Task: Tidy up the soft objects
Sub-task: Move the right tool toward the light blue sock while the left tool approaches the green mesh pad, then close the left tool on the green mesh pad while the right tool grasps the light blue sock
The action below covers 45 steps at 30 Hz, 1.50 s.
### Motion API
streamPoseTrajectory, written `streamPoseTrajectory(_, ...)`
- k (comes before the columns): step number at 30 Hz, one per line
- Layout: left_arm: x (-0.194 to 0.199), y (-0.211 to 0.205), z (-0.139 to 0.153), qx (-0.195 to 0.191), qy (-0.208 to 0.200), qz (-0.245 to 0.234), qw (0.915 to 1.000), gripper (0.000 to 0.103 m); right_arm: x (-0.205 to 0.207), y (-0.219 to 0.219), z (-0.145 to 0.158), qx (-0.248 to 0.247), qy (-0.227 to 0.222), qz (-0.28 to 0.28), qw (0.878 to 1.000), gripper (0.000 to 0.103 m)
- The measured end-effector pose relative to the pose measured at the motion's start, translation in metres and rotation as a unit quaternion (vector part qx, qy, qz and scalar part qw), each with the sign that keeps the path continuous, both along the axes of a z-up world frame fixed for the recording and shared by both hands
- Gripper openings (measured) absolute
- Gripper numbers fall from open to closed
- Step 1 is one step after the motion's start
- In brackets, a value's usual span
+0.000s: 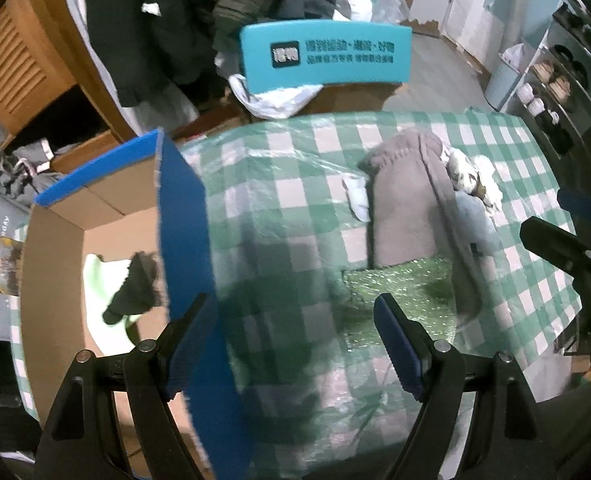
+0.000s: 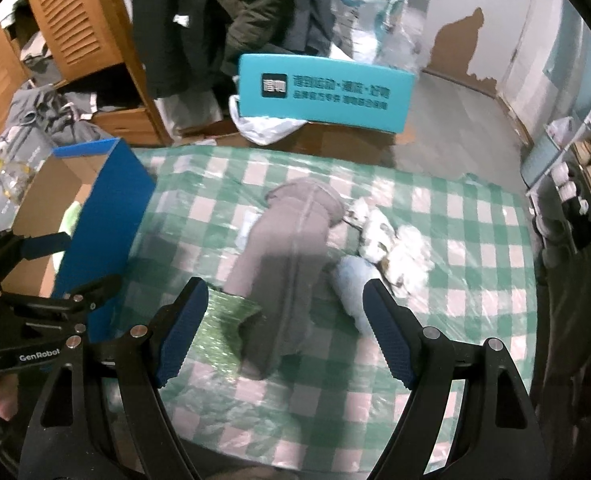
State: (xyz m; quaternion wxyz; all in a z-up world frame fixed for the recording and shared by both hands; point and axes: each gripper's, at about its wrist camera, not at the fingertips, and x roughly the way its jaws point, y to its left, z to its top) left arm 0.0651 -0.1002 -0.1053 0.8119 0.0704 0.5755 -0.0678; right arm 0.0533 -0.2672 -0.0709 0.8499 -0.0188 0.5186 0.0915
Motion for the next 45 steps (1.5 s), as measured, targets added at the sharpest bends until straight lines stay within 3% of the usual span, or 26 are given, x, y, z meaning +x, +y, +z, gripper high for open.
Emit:
streamPoseTrajectory(11, 0.003, -0.033, -0.026, 0.005, 0.032, -0.015, 0.9994, 0.082, -0.002, -0.032, -0.021, -0.007, 0.02, -0.03, 0.999, 0.08)
streamPoseTrajectory(34, 0.011, -0.082, -0.045, -0.029, 0.067, -0.033, 0.9968, 0.082, -0.005, -0.076, -0.054, -0.006, 0.052, -0.064, 0.997, 0.08)
streamPoseTrajectory(45, 0.017, -0.089, -0.07, -0.013, 0.089, -0.032, 0.9954, 0.082, -0.002, -0.084, -0.064, -0.001, 0.061, -0.07, 0.996, 0.08)
